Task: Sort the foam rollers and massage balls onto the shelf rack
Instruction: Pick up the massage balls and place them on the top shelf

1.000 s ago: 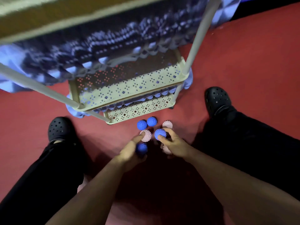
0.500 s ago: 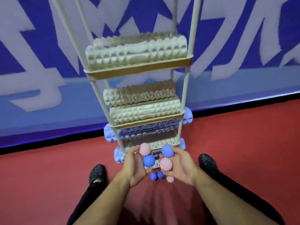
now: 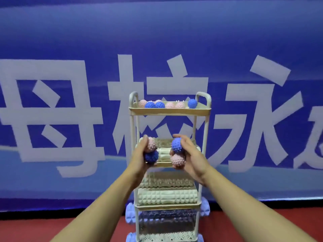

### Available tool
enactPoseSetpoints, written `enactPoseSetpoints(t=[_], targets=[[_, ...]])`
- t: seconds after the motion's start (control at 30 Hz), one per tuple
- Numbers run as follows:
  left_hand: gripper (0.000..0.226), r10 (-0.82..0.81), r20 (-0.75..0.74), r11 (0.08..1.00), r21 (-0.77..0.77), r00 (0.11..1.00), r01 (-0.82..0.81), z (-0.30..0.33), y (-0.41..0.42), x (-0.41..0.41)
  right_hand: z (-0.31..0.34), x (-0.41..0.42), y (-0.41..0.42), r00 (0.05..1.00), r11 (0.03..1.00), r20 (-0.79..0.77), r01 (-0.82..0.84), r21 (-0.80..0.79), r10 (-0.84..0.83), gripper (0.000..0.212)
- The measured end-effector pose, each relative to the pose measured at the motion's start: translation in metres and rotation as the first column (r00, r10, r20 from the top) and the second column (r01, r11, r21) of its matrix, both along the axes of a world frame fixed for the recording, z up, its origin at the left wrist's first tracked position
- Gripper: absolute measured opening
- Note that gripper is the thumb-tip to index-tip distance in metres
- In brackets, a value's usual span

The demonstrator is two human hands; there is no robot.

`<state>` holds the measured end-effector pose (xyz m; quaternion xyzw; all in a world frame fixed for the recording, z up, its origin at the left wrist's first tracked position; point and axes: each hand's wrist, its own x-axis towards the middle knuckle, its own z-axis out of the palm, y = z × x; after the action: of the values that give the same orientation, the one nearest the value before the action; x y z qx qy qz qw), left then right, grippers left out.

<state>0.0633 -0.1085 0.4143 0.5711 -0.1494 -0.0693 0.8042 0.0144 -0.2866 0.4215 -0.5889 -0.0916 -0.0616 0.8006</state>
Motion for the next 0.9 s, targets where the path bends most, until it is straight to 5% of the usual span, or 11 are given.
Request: enactPoseSetpoints(t=[0.1, 0.23, 0.33, 0.47, 0.6, 0.77, 0.9], targets=[[0.040, 0.084, 0.335, 0.974, 0.171, 0.939, -0.148, 0.067, -0.001, 0.013, 0.066, 0.023, 0.000, 0.952, 0.919, 0.230, 0.266, -0.291, -0.202, 0.024], [0.038, 0.094, 0.592, 0.863, 0.352, 0.800, -0.362, 0.133, -0.008, 0.046, 0.123, 0.070, -0.019, 0.808, 0.549, 0.468, 0.588, -0.595, -0.358, 0.037], [0.048, 0.079, 0.654, 0.759, 0.450, 0.753, -0.471, 0.169, -0.023, 0.081, 0.151, 0.106, -0.042, 0.807, 0.278, 0.482, 0.577, -0.768, -0.343, 0.047], [0.041, -0.073, 0.655, 0.650, 0.603, 0.752, -0.462, 0.184, -0.044, 0.124, 0.157, 0.142, -0.064, 0.892, 0.056, 0.371, 0.398, -0.916, -0.259, 0.053], [0.020, -0.235, 0.642, 0.427, 0.743, 0.730, -0.516, 0.173, -0.062, 0.147, 0.141, 0.161, -0.074, 0.904, 0.005, 0.355, 0.367, -0.930, -0.236, 0.048], [0.054, -0.109, 0.656, 0.468, 0.697, 0.747, -0.544, 0.162, -0.075, 0.161, 0.137, 0.165, -0.078, 0.894, -0.038, 0.387, 0.389, -0.920, -0.228, 0.057], [0.052, -0.091, 0.666, 0.435, 0.695, 0.740, -0.573, 0.160, -0.069, 0.171, 0.135, 0.168, -0.081, 0.872, -0.048, 0.424, 0.426, -0.903, -0.244, 0.064]])
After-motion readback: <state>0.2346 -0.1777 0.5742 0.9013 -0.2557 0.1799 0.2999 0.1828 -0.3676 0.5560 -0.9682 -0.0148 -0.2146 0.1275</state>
